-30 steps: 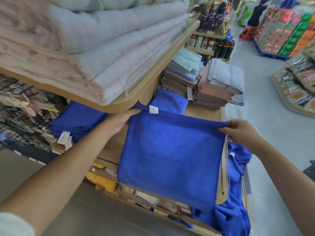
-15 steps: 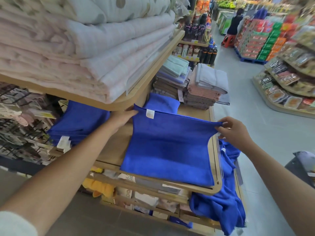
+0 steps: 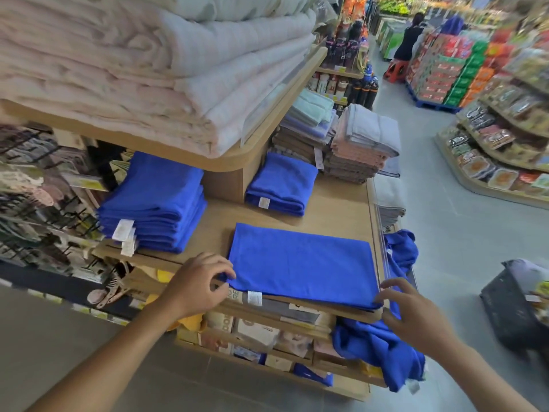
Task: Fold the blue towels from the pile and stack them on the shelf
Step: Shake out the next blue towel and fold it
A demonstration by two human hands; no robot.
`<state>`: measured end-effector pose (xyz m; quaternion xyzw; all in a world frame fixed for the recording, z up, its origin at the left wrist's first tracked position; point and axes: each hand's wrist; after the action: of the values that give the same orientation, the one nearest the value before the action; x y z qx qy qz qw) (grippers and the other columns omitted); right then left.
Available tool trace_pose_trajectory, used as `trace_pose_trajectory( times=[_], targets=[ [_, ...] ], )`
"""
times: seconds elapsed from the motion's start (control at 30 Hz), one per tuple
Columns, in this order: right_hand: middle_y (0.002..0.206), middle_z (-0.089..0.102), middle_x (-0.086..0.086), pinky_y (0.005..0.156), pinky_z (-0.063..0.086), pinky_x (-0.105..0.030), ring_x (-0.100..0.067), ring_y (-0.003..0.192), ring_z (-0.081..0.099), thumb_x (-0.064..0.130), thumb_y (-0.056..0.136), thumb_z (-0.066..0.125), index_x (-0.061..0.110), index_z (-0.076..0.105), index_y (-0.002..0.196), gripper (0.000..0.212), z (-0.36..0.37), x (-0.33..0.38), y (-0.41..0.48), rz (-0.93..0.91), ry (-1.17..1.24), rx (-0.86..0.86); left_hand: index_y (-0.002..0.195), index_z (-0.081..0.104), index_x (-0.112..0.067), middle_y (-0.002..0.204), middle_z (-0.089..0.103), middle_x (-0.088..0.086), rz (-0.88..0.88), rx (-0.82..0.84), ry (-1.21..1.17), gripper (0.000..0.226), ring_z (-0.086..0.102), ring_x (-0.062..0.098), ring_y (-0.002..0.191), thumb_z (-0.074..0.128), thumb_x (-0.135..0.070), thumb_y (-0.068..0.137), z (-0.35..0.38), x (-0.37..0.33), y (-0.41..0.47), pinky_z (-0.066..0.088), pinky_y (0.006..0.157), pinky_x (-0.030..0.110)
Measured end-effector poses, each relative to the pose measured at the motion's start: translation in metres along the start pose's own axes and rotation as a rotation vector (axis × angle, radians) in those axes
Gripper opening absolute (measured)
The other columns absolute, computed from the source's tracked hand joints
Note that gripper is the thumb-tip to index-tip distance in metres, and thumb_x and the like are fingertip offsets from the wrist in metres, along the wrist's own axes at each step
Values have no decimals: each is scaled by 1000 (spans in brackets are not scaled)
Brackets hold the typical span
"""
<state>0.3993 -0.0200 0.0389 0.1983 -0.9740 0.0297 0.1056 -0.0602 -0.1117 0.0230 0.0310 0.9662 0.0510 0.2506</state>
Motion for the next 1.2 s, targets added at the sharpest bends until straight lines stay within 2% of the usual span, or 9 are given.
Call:
trace_pose_trajectory(
  times=[0.1,0.2,0.33,0.53,0.7,0.83,0.97,1.07,1.2],
  targets=[
    [116,51,25,56,46,-26,0,70,58,27,88,69,44,66,98,19,0,24,18,-20,70,-132,107,72,-34,116,61,-21,63,-133,29,29,52,2,117,52,-31,87,5,-14,14,45,98,30],
    [132,55,12,89,52,-34,-12,112,59,23,96,62,30,65,126,31,18,75,61,-118,206,-116,132,64,-22,135,60,-8,66,-134,28,36,48,13,132,48,-24,99,24,-51,58,42,107,33],
    [161,37,-3,118,29,-38,-26,149,31,39,101,52,17,41,154,59,54,128,104,-47,135,-63,160,24,-19,167,22,-2,-112,66,224,58,11,17,156,33,-40,106,61,-75,101,14,126,42],
    [171,8,6,127,0,-43,-18,158,2,77,92,10,29,15,163,85,80,88,91,124,-53,-32,162,3,-35,171,0,-6,-188,127,361,69,-7,17,157,18,-63,101,75,-36,98,-2,127,45],
    [171,1,-13,128,7,-42,-28,158,-3,78,92,10,15,7,163,95,75,57,68,240,-58,-6,161,3,-37,171,1,-6,-185,96,371,69,-7,16,157,16,-65,100,78,-36,101,-3,127,46],
    [160,27,-27,119,27,-42,-39,148,28,68,98,38,2,6,161,97,62,71,75,355,-51,4,162,2,-36,171,-1,-5,-180,96,370,69,-8,17,157,15,-65,100,79,-35,100,-4,126,47],
    [115,68,-13,75,43,-33,-29,101,65,25,100,46,-7,15,156,72,33,68,100,374,-195,58,162,3,-35,171,-1,-5,-178,97,370,70,-7,18,157,14,-65,100,79,-35,101,-5,126,47],
    [92,59,-8,59,38,-28,-23,79,58,13,97,50,-2,46,135,41,19,59,120,421,-167,155,162,4,-35,171,0,-5,-169,94,366,70,-7,18,157,13,-65,99,79,-35,100,-5,126,47],
    [70,48,1,49,34,-26,-14,58,46,19,97,55,5,60,103,16,6,63,132,495,-172,292,162,4,-33,171,-1,-4,-176,106,378,69,-8,19,157,14,-63,100,77,-37,99,-6,126,49]
  ],
)
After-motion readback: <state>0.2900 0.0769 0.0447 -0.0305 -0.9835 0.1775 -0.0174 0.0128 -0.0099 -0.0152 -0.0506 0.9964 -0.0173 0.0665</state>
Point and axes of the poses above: each hand's wrist, its own y-axis towards the middle knuckle, its own z-axis out of the palm, x = y × z
